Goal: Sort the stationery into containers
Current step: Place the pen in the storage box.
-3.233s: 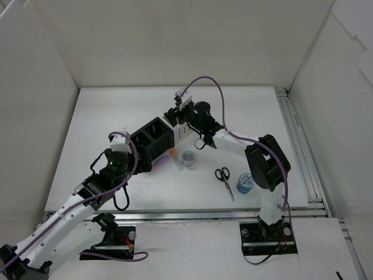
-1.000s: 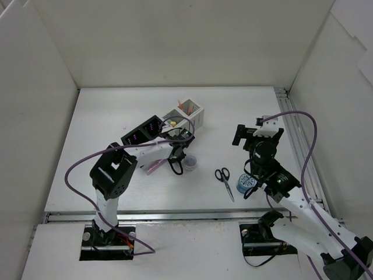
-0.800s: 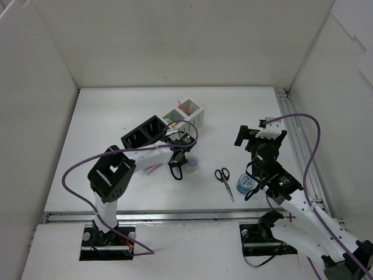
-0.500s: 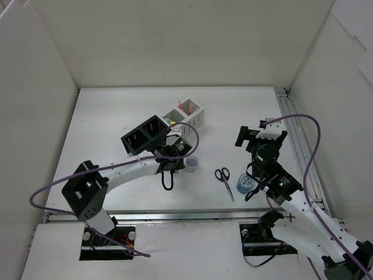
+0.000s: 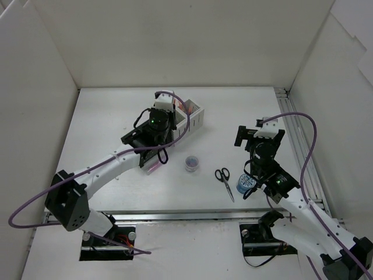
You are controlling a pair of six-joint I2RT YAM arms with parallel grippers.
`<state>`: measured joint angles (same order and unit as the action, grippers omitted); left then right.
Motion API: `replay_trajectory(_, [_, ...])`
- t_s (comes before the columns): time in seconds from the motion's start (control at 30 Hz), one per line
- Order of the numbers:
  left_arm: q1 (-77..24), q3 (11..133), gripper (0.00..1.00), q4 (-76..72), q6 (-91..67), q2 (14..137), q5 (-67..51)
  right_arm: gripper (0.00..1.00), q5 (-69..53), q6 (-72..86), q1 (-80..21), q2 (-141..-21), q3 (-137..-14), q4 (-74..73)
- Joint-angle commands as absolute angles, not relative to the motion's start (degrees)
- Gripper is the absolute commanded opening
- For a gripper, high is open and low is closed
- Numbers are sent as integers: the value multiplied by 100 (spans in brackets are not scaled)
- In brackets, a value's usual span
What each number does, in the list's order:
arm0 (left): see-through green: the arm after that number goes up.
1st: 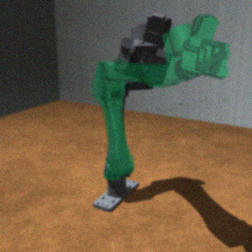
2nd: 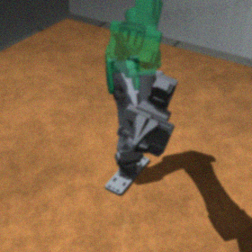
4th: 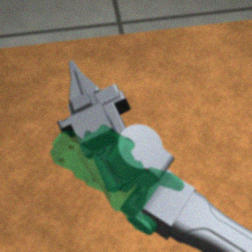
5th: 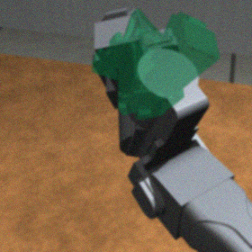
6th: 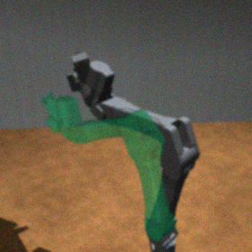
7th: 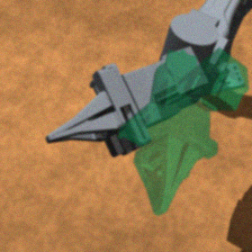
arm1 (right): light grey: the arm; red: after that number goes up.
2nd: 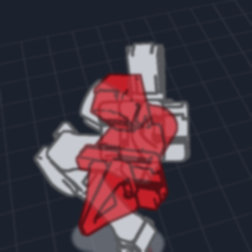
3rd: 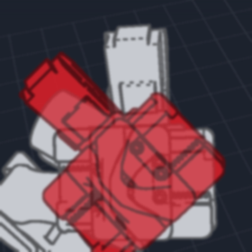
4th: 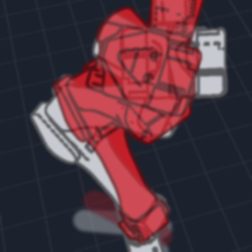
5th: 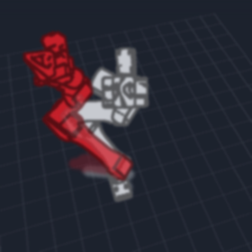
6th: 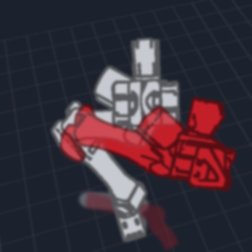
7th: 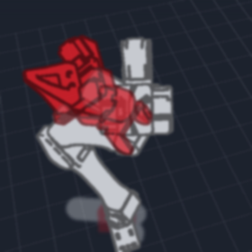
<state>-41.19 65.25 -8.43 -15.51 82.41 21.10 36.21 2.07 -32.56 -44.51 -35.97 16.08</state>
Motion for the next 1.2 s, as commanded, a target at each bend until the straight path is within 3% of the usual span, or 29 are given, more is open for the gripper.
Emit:
replay_trajectory(0.0, [-3833,7057,0,-2282,-721,8577,1969,98,3726,97,-3191,-4544,-3718,2109])
replay_trajectory(0.3, [-3182,7426,0,-3146,-879,9675,1187,98,3586,105,-3059,-4614,-3683,2127])
replay_trajectory(0.7, [-3182,7033,8,-3551,-1239,9959,1134,98,3524,79,-2988,-4843,-3709,2127])
replay_trajectory(0.87, [-3313,6470,26,-3823,-1284,9686,1405,98,3612,62,-2936,-4860,-3709,2144])
replay_trajectory(0.97, [-3366,6442,30,-3736,-1248,9598,1512,98,3516,62,-2927,-4808,-3692,2127])
replay_trajectory(1.1, [-3366,6451,46,-3621,-1239,9396,1441,98,3445,114,-2918,-4694,-3691,2057])
replay_trajectory(1.17, [-3366,6442,48,-3551,-1222,9308,1406,98,3402,132,-2944,-4614,-3674,2048])
